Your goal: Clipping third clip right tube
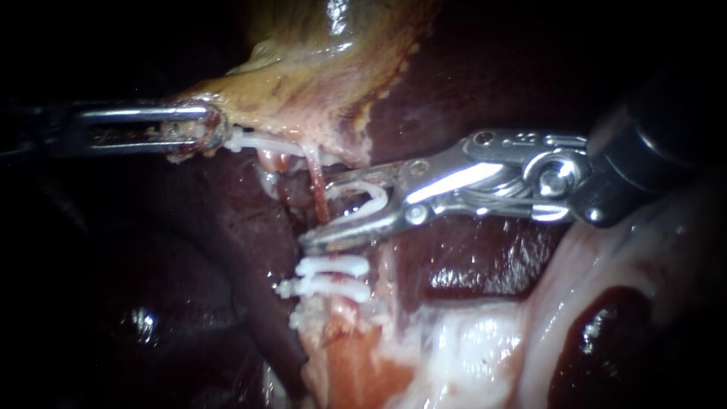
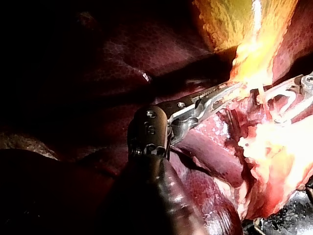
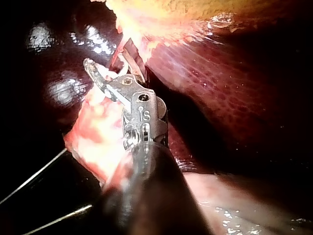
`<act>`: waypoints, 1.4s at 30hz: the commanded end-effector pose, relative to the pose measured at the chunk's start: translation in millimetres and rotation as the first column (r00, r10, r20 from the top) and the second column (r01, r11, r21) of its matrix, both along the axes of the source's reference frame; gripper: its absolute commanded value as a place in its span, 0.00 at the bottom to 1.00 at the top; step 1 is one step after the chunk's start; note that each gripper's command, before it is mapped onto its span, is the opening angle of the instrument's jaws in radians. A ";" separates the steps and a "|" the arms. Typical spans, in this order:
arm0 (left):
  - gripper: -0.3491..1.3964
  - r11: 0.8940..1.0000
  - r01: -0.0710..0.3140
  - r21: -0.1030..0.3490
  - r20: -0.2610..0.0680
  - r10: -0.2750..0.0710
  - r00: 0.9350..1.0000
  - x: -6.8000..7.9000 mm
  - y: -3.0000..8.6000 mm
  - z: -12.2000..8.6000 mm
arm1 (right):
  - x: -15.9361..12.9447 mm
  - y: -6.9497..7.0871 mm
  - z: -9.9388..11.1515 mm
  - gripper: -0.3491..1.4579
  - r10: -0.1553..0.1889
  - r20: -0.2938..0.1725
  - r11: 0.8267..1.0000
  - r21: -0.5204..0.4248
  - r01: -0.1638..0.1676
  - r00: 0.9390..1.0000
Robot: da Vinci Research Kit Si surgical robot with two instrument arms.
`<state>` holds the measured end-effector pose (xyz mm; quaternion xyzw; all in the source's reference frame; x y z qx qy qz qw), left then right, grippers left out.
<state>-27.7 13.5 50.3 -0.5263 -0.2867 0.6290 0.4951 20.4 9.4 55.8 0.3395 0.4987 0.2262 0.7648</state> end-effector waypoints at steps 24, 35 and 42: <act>0.00 1.000 0.000 0.000 0.000 0.000 1.000 -0.2 0.1 0.0 | 3.7 -0.7 1.4 0.47 0.098 -0.145 0.990 0.111 -0.082 0.985; 0.00 1.000 0.000 0.000 0.000 0.000 1.000 -0.1 0.1 0.1 | 3.3 1.0 -3.2 0.46 0.113 -0.276 0.974 0.218 -0.053 0.955; 0.00 1.000 -0.001 0.000 0.001 0.001 1.000 0.0 0.1 0.2 | 3.1 1.6 -4.9 0.44 0.112 -0.319 0.968 0.249 -0.031 0.941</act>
